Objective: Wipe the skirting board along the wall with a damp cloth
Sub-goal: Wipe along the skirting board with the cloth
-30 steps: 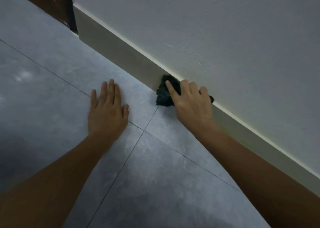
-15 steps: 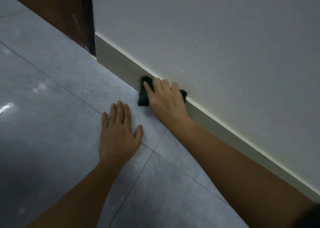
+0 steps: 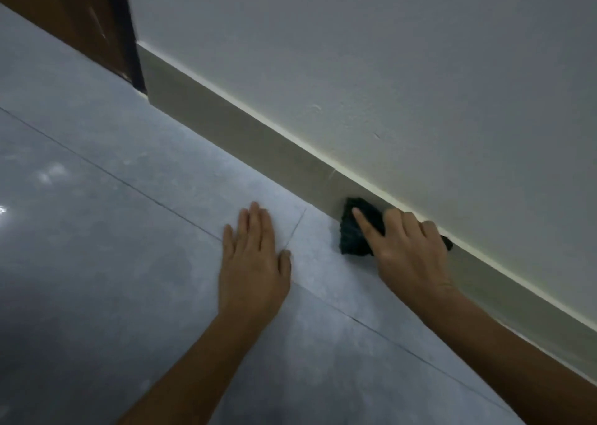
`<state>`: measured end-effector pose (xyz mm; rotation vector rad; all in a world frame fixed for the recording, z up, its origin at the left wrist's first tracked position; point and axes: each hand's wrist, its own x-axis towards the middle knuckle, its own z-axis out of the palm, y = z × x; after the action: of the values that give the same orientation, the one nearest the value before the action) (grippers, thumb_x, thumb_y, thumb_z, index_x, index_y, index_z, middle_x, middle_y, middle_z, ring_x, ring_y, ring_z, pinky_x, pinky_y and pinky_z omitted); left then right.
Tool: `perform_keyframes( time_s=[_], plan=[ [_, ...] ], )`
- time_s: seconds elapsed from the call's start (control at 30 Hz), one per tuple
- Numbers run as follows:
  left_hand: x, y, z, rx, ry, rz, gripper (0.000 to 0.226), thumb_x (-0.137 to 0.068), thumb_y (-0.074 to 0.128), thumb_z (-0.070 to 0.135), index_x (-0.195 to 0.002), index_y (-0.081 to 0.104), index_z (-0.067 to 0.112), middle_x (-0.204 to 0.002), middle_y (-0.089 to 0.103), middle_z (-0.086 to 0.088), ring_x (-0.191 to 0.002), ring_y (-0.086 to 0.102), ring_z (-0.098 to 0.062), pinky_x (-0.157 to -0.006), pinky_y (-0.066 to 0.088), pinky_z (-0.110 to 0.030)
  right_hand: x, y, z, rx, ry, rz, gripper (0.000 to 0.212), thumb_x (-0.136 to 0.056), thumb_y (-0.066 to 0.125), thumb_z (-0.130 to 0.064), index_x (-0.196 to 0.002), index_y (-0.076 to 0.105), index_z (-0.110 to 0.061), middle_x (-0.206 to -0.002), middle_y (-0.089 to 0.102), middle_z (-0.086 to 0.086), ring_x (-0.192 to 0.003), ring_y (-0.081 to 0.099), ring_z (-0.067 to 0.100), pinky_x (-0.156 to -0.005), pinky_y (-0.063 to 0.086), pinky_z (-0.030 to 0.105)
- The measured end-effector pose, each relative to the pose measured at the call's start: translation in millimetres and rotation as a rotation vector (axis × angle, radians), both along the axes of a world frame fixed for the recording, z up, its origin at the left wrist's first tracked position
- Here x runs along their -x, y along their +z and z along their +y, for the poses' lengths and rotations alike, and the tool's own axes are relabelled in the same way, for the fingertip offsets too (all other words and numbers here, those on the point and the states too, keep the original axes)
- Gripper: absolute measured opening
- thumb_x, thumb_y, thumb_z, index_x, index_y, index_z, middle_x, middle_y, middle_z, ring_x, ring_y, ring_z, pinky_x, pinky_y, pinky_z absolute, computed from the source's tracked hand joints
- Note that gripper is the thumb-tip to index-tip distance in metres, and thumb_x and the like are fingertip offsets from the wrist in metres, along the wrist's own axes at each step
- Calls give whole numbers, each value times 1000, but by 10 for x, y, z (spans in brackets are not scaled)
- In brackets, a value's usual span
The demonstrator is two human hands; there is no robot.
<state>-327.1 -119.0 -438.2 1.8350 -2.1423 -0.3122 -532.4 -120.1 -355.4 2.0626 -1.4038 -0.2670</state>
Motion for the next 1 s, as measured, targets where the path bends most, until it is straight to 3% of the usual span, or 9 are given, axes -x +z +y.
perform_keyframes(
  time_s=[0.1, 0.27, 0.4, 0.53, 0.63, 0.77, 0.9, 1.0],
  plan=[
    [1, -41, 6, -1, 40, 24, 78, -89, 22, 53, -147, 13, 1, -156, 14, -19, -145, 11, -31, -115, 4, -43, -308, -4, -265, 112, 61, -17, 55, -77, 50, -1, -131, 53, -15, -84, 58, 16, -62, 49, 27, -54, 38, 33],
    [172, -3, 19, -72, -19, 14, 83, -88, 19, 60, -149, -4, 8, -159, -3, -14, -145, -8, -24, -115, -8, -38, -272, -143, -309, 72, 31, 35, 55, -82, 33, -6, -132, 52, -23, -86, 57, 9, -65, 49, 23, -54, 36, 30],
    [62, -15, -50, -75, 16, -4, 85, -87, 18, 62, -150, -5, 8, -159, -4, -13, -146, -7, -26, -116, -7, -38, 132, -144, -33, -45, 24, 105, 56, -80, 33, -11, -130, 55, -24, -89, 59, 8, -68, 51, 23, -58, 39, 30],
    [189, 47, 75, -93, -22, -27, 84, -88, 20, 61, -150, -2, 8, -159, -1, -13, -146, -5, -26, -118, -4, -40, 429, 62, 247, 62, -11, 82, 55, -82, 31, -9, -129, 56, -22, -89, 59, 9, -68, 52, 23, -57, 40, 30],
    [166, 55, 89, -102, -19, -52, 84, -89, 21, 61, -150, -2, 8, -159, -1, -13, -146, -5, -26, -118, -3, -40, 185, 68, 137, 123, -3, -9, 53, -82, 31, -8, -124, 60, -22, -90, 63, 9, -67, 54, 24, -57, 41, 30],
    [197, 105, 101, -103, -33, -37, 86, -86, 20, 62, -150, -1, 8, -159, -1, -13, -146, -4, -26, -118, -2, -40, 47, -115, 64, 37, -54, 10, 59, -82, 23, -10, -131, 53, -23, -93, 60, 4, -73, 52, 20, -60, 40, 31],
    [212, 98, 64, -88, -26, -36, 86, -85, 19, 62, -150, 2, 7, -159, 2, -13, -146, -1, -27, -117, -2, -40, 386, -185, 318, -139, -114, 26, 56, -77, 35, -19, -126, 59, -26, -90, 61, 1, -72, 54, 18, -60, 41, 30],
    [209, 64, 68, -83, -18, -55, 87, -84, 17, 63, -150, 3, 7, -159, 3, -14, -146, 0, -27, -117, -2, -40, 680, -59, 481, -95, -104, 75, 56, -76, 37, -15, -128, 58, -23, -89, 60, 8, -71, 53, 23, -60, 43, 32]
  ],
)
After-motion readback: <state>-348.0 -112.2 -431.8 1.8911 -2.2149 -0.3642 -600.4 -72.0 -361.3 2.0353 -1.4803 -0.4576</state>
